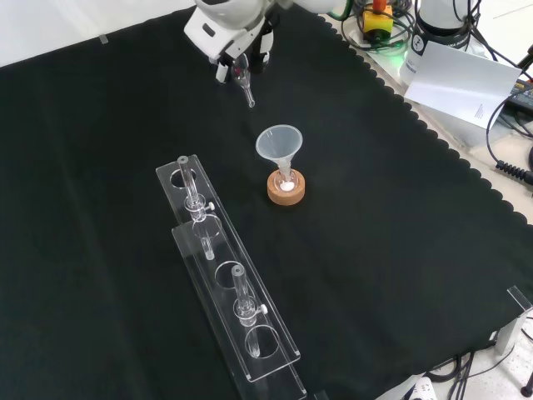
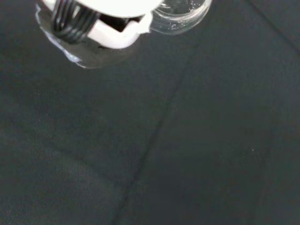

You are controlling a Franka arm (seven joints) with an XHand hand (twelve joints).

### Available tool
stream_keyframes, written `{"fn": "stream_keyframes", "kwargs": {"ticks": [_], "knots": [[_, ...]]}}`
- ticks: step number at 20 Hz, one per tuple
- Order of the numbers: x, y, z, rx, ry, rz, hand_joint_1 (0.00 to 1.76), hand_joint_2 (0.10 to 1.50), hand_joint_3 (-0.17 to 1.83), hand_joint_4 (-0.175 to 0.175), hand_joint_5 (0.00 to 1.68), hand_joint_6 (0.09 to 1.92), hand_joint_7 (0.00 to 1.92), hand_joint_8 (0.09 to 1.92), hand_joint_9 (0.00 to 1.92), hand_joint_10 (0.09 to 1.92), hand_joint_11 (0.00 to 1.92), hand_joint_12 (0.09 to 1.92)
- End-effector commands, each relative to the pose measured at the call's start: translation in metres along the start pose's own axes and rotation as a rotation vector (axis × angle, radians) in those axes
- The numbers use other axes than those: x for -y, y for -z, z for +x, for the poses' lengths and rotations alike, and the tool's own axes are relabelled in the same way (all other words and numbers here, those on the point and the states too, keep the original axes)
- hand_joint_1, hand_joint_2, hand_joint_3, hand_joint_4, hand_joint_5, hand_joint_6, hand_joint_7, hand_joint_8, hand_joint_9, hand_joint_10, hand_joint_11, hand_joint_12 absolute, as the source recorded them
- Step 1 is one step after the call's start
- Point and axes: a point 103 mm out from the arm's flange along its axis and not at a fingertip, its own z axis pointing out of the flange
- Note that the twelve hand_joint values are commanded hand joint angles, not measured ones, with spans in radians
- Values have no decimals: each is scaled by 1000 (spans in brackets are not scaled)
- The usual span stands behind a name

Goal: Put the weighing funnel back on the table.

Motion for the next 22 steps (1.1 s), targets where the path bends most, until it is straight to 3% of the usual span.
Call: {"fn": "stream_keyframes", "kwargs": {"ticks": [1,12,22], "knots": [[-11,-16,-9,-59,6,3,1122,698,609,147,1243,708,1319,292,1444,87,1241,734],[-36,-52,-20,-208,19,7,1122,698,611,144,1241,712,1317,290,1443,87,1238,732],[-57,-101,-21,-288,43,0,1122,698,613,141,1240,715,1317,290,1443,87,1235,732]]}}
